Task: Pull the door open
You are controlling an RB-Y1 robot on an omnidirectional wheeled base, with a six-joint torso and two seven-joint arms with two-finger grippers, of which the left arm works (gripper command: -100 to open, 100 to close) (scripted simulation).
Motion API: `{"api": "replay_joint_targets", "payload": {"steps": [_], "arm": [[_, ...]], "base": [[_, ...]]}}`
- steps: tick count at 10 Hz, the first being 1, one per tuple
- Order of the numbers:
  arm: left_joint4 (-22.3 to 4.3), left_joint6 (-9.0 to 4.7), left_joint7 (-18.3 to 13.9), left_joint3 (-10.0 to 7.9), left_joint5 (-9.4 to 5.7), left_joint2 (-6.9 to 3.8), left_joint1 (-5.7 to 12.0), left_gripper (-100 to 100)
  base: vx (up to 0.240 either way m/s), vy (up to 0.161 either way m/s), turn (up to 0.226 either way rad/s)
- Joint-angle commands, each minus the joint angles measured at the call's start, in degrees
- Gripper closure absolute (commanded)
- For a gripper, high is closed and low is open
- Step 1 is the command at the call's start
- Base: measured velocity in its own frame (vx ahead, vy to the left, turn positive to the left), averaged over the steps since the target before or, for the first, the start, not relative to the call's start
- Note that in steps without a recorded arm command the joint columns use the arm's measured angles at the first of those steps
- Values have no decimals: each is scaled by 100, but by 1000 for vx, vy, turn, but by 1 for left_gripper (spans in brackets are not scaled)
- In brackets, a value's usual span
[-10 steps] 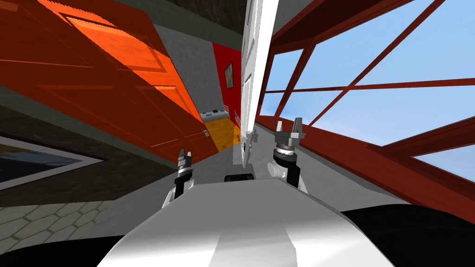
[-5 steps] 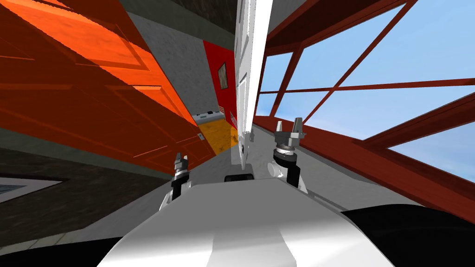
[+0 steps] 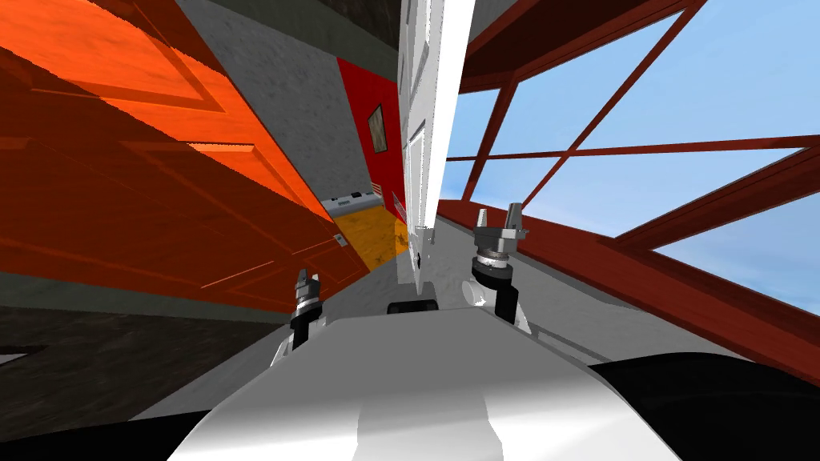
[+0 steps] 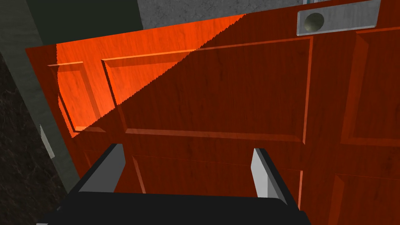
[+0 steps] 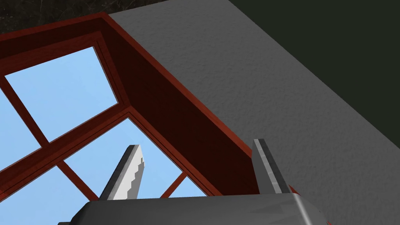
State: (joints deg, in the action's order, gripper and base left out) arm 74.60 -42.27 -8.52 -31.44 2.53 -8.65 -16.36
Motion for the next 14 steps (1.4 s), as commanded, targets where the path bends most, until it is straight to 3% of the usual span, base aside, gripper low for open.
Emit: {"api": "replay_joint_targets", "payload": {"steps": [1,9,10,14], "arm": [[-251,-50,-20,-122,-2,-37,76,-100],[-1706,-287,-160,-914,-13,-234,496,-100],[-1713,-287,-160,-914,-13,-234,496,-100],[-2374,-394,-223,-1272,-18,-318,687,-100]], "base": [[44,21,-120],[83,52,-158],[56,23,-75],[48,41,-147]]}}
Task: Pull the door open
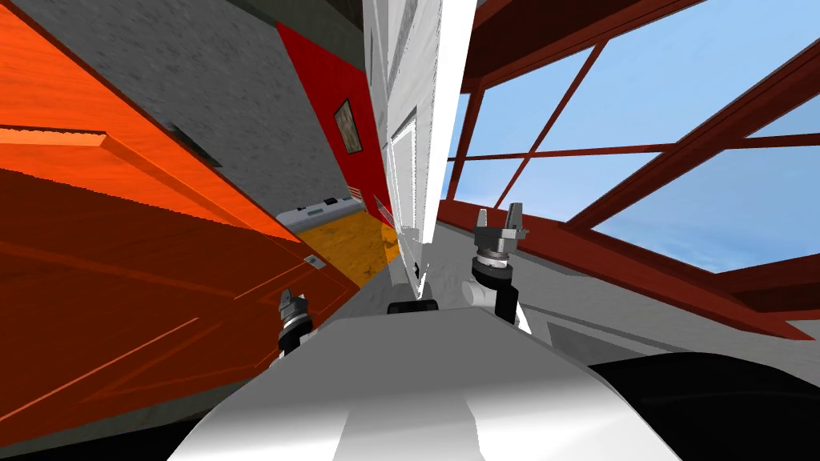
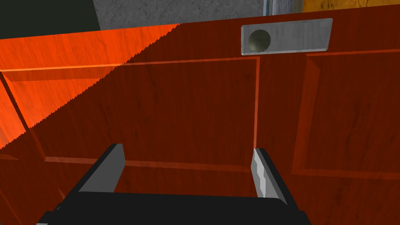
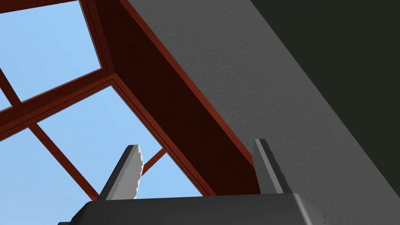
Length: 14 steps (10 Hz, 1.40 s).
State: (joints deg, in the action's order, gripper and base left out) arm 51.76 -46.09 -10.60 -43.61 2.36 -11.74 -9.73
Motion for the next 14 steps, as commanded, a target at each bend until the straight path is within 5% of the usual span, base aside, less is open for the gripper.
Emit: {"api": "replay_joint_targets", "payload": {"steps": [1,4,13,14], "arm": [[-249,-38,-30,-142,-2,-29,69,-100],[-683,-108,-72,-377,-5,-82,194,-100],[-683,-108,-72,-377,-5,-82,194,-100],[-800,-79,-28,-410,-92,-11,245,-100]], "base": [[16,57,-180],[18,37,-155],[0,3,-6],[13,51,-152]]}}
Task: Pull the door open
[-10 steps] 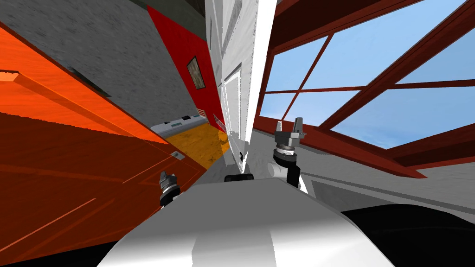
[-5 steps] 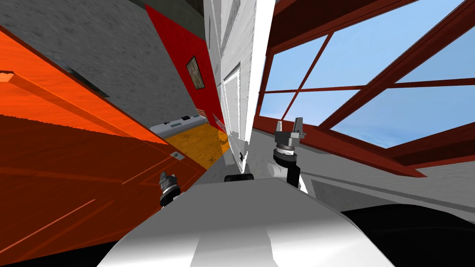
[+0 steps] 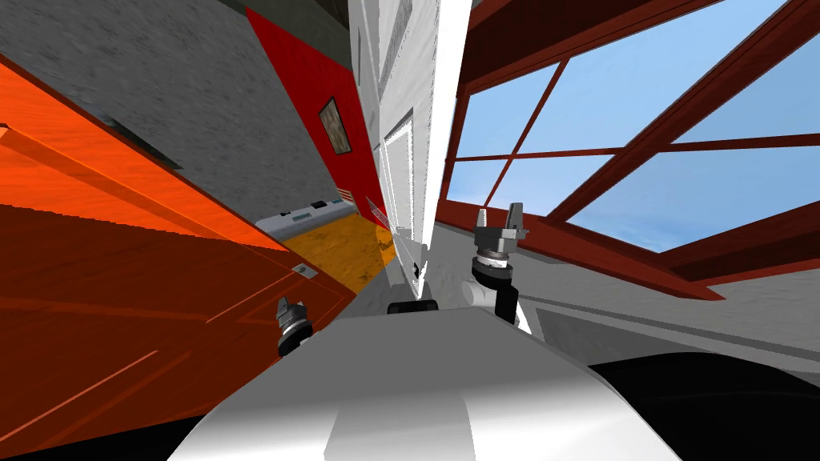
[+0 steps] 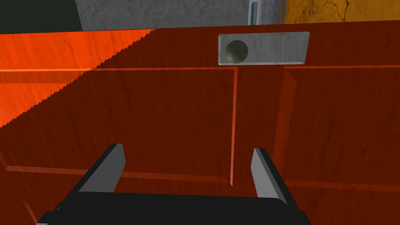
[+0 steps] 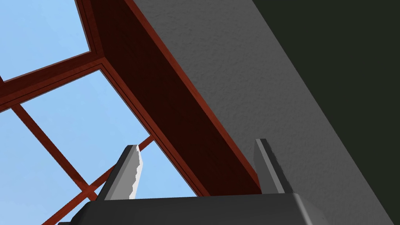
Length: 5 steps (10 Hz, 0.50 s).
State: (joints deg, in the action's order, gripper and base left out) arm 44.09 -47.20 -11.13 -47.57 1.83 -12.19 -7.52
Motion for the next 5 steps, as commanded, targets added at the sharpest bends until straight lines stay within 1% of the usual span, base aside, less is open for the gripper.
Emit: {"api": "replay_joint_targets", "payload": {"steps": [1,2,3,4,5], "arm": [[-33,32,24,-13,-39,34,23,-100],[-73,42,39,-25,-69,58,41,-100],[-73,42,39,-25,-69,58,41,-100],[-73,42,39,-25,-69,58,41,-100],[-115,52,55,-37,-100,84,59,-100]], "base": [[4,56,-121],[-5,49,-67],[-12,57,-51],[-10,18,13],[9,-3,-37]]}}
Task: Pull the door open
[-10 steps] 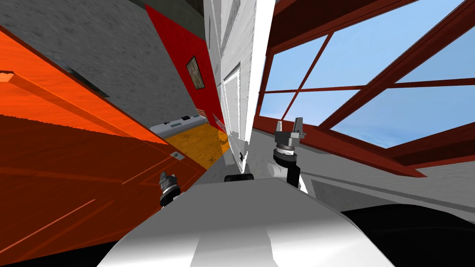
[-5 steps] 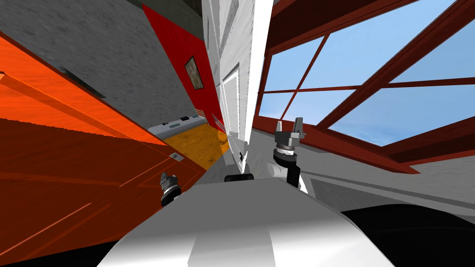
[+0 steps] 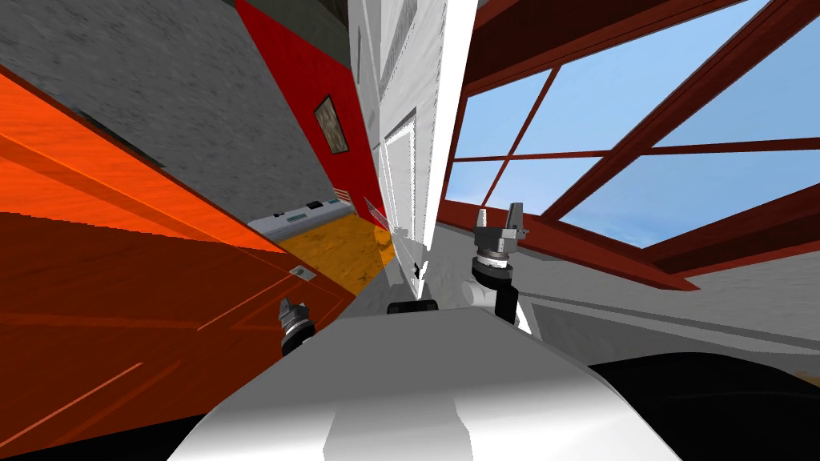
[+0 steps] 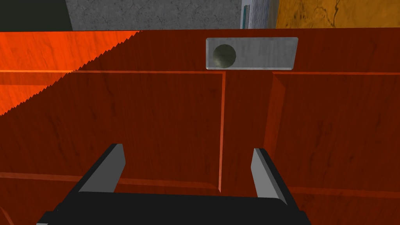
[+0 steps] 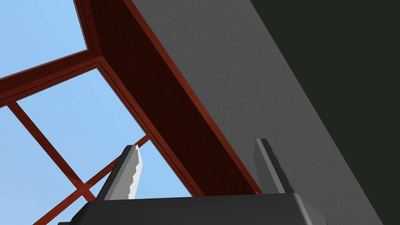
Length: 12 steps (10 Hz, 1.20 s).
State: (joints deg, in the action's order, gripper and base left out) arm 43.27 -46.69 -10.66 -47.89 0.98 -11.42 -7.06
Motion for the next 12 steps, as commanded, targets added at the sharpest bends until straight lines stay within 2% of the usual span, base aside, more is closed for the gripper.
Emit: {"api": "replay_joint_targets", "payload": {"steps": [1,9,10,12], "arm": [[-33,1,8,-5,-15,6,14,-100],[-33,1,8,-5,-15,6,14,-100],[-95,20,34,-22,-62,53,44,-100],[-116,27,43,-27,-78,68,54,-100]], "base": [[17,3,-80],[-1,-3,11],[7,30,-87],[-5,60,-89]]}}
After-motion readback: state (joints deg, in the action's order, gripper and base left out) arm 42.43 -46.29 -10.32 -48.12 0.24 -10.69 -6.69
